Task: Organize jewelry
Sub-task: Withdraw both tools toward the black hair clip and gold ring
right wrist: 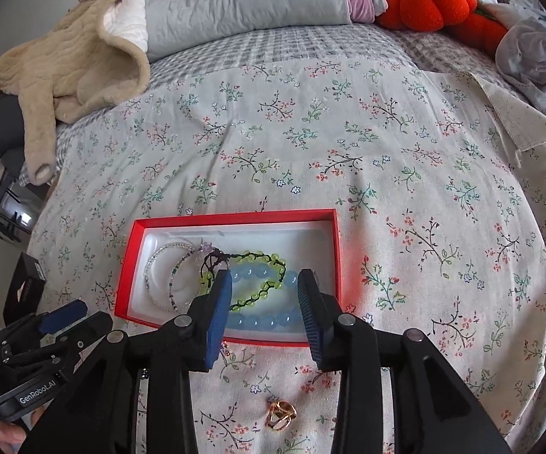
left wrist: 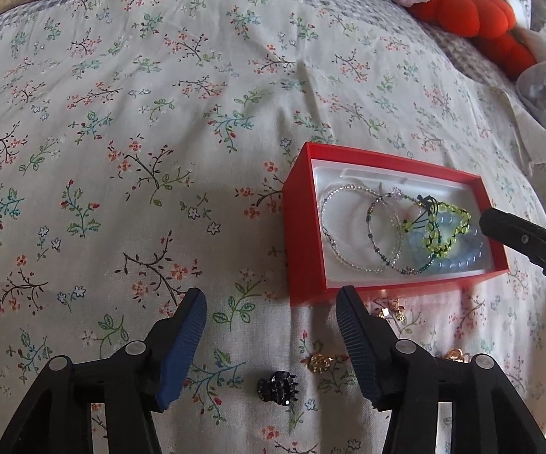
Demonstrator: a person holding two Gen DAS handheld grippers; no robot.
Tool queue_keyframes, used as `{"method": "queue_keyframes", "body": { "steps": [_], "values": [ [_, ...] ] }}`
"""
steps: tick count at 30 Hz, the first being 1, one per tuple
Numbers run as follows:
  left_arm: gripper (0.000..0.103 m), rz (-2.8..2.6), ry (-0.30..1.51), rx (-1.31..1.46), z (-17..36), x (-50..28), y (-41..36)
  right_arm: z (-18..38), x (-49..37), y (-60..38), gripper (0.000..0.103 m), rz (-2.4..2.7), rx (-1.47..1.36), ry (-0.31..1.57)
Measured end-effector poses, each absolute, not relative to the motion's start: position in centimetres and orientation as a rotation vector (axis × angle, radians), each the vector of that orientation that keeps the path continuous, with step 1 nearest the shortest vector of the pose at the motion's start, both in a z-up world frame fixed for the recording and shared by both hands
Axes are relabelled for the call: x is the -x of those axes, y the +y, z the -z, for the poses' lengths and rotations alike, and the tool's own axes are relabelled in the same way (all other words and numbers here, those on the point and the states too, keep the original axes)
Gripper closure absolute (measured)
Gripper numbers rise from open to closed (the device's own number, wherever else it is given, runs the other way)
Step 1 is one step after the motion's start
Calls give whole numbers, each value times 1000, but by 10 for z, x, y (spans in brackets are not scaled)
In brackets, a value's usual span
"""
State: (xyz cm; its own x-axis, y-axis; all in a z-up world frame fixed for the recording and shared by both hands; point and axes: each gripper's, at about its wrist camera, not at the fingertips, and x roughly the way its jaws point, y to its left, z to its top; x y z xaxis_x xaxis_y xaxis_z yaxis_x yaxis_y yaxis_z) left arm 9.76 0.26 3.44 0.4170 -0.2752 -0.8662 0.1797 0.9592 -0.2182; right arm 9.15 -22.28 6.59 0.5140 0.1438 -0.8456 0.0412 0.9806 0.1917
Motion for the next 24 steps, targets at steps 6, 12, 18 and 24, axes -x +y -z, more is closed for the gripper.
{"method": "queue_keyframes", "body": {
  "steps": [6,12,18,24],
  "values": [
    [27,279,1123,75,-28,-88,8,-68,-72,-220,63,-73,-156,1053],
    [23,271,1156,56,-17,-77,14,-61,-54,-222,55,-66,-132,1097],
    [23,278,1191,10,-6,-70,14,-46,-40,-230,54,-50,-146,1162],
    [23,279,1232,-17,4,-68,14,-31,-32,-240,53,-13,-149,1221]
  ]
}}
